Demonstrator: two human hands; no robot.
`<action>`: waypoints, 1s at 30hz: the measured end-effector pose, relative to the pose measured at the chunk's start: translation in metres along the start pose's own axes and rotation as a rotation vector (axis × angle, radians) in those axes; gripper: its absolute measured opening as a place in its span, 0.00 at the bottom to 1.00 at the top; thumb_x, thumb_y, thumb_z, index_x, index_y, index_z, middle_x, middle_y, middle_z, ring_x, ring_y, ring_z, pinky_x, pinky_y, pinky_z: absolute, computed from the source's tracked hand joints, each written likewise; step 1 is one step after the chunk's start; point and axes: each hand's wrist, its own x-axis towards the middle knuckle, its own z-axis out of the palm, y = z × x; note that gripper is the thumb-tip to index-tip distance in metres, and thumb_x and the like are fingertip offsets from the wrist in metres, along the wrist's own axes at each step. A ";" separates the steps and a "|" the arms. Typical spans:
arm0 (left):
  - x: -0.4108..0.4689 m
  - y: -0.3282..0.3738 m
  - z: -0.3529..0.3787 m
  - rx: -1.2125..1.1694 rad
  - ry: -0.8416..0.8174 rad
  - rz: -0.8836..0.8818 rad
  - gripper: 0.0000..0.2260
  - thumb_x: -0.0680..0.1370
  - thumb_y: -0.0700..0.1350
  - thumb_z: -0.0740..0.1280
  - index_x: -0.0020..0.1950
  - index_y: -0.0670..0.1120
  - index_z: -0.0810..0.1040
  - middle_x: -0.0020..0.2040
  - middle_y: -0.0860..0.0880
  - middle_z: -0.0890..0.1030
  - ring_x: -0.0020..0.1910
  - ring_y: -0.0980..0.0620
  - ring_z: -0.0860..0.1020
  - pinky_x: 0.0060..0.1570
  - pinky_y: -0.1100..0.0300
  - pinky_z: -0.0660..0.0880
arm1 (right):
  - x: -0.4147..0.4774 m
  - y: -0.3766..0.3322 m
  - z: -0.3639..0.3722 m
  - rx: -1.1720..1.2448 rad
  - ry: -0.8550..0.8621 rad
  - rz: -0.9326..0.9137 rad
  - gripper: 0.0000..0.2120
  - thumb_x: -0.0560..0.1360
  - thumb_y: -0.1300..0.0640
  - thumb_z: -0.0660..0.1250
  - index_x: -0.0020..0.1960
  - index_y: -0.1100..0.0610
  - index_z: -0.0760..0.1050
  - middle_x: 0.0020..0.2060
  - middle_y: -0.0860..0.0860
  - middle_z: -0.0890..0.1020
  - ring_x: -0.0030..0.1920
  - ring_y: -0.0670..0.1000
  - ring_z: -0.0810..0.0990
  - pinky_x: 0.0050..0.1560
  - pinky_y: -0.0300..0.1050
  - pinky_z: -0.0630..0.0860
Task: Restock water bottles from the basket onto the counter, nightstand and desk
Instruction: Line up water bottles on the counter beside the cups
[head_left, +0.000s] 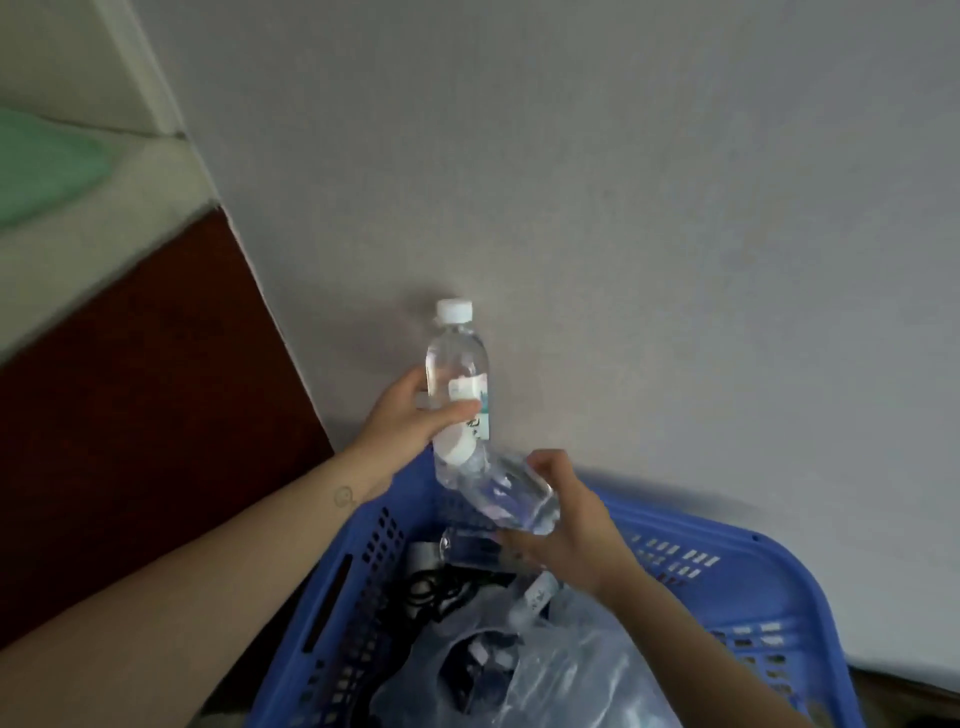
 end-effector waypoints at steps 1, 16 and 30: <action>-0.003 0.013 -0.003 -0.078 0.012 -0.016 0.16 0.70 0.48 0.76 0.57 0.53 0.79 0.55 0.49 0.83 0.52 0.50 0.82 0.53 0.51 0.79 | 0.000 -0.014 -0.008 0.078 0.012 -0.016 0.28 0.63 0.47 0.79 0.53 0.42 0.63 0.44 0.36 0.78 0.42 0.35 0.77 0.37 0.32 0.72; -0.152 0.170 -0.100 -0.519 0.075 0.059 0.17 0.78 0.58 0.63 0.56 0.48 0.82 0.49 0.39 0.84 0.46 0.41 0.83 0.47 0.46 0.80 | -0.039 -0.279 -0.028 1.028 -0.037 -0.153 0.30 0.67 0.44 0.71 0.61 0.64 0.76 0.49 0.64 0.83 0.45 0.60 0.83 0.39 0.50 0.80; -0.327 0.205 -0.304 -0.263 0.298 0.513 0.14 0.76 0.54 0.69 0.60 0.52 0.79 0.52 0.50 0.85 0.50 0.50 0.84 0.51 0.48 0.81 | -0.096 -0.483 0.122 0.885 -0.085 -0.419 0.34 0.62 0.44 0.78 0.65 0.53 0.74 0.55 0.58 0.83 0.55 0.61 0.83 0.53 0.60 0.79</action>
